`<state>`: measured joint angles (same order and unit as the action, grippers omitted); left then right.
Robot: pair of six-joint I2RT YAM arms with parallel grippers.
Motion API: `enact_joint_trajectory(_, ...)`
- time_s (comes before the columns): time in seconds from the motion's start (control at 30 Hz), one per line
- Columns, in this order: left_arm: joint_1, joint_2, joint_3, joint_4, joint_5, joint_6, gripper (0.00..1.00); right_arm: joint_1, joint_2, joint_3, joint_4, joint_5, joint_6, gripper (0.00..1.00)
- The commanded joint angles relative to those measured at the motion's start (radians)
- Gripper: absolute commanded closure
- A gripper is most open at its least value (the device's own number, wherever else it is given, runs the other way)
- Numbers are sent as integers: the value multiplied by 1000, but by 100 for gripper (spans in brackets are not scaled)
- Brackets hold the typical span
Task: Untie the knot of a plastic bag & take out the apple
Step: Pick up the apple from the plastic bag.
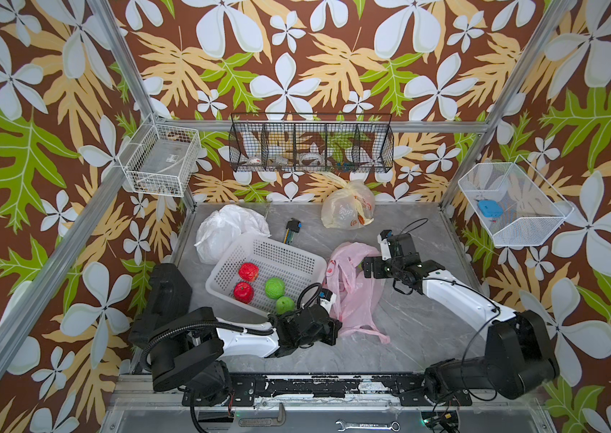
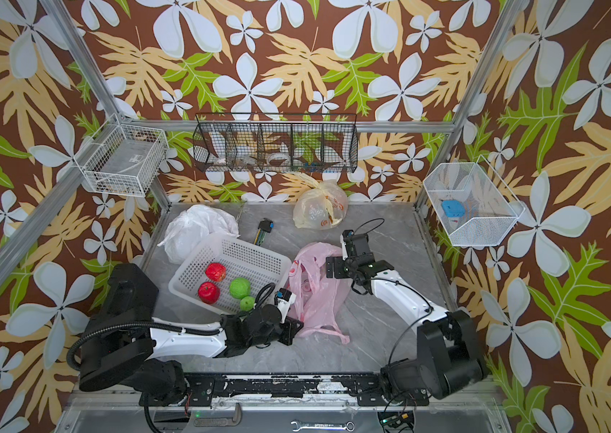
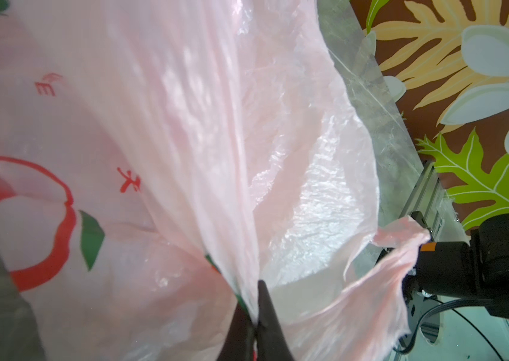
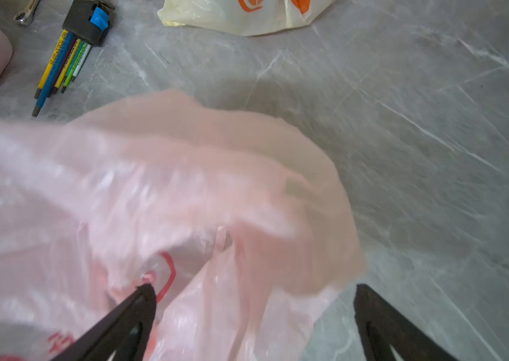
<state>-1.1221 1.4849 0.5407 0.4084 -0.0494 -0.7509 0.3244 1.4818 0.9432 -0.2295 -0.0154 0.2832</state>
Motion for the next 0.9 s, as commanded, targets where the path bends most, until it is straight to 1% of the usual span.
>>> enact_joint_trajectory(0.0, 1, -26, -26, 29, 6, -9, 100, 1, 139, 103, 92, 87, -75, 1)
enact_joint_trajectory(0.03, 1, -30, -27, 24, 8, -8, 100, 2, 193, 148, 83, 91, -98, 4)
enact_joint_trajectory(0.07, 0, -35, -26, 14, 6, -8, 100, 5, 241, 191, 79, 104, -111, 13)
enact_joint_trajectory(0.1, 1, -37, -20, 6, 6, -5, 100, 11, 263, 206, 97, 118, -116, 25)
enact_joint_trajectory(0.13, 0, -36, -14, -4, 4, -3, 100, 20, 262, 205, 122, 128, -116, 42)
enact_joint_trajectory(0.17, 0, -33, -5, -14, 3, 4, 100, 36, 242, 199, 145, 143, -115, 62)
enact_joint_trajectory(0.2, 1, -27, 11, -27, 3, 9, 100, 69, 207, 189, 164, 176, -124, 76)
enact_joint_trajectory(0.23, 0, -21, 23, -38, 0, 15, 100, 105, 163, 176, 179, 221, -142, 85)
enact_joint_trajectory(0.3, 0, -7, 47, -52, -6, 19, 100, 202, 63, 145, 206, 326, -207, 99)
enact_joint_trajectory(0.33, 0, 1, 55, -55, -11, 19, 100, 241, 22, 136, 207, 366, -229, 100)
enact_joint_trajectory(0.4, -1, 14, 79, -71, -22, 18, 100, 316, -62, 113, 195, 420, -248, 100)
enact_joint_trajectory(0.43, 1, 20, 86, -77, -31, 16, 100, 332, -100, 99, 188, 423, -240, 100)
enact_joint_trajectory(0.53, 1, 31, 98, -88, -59, 8, 100, 341, -199, 29, 169, 409, -170, 100)
enact_joint_trajectory(0.57, 0, 33, 98, -89, -67, 6, 100, 340, -219, 9, 160, 412, -152, 97)
enact_joint_trajectory(0.6, 0, 36, 94, -86, -72, 6, 100, 340, -230, -8, 146, 416, -140, 91)
enact_joint_trajectory(0.63, 1, 37, 90, -80, -77, 6, 100, 341, -237, -21, 134, 423, -131, 82)
enact_joint_trajectory(0.7, 1, 46, 76, -67, -82, 7, 100, 340, -243, -48, 108, 432, -99, 61)
enact_joint_trajectory(0.77, 0, 52, 72, -66, -75, 5, 100, 341, -250, -61, 76, 432, -51, 47)
enact_joint_trajectory(0.8, 0, 53, 70, -69, -71, 5, 100, 340, -257, -61, 47, 429, -11, 41)
enact_joint_trajectory(0.87, 0, 46, 59, -69, -62, -1, 100, 341, -277, -62, -14, 419, 70, 36)
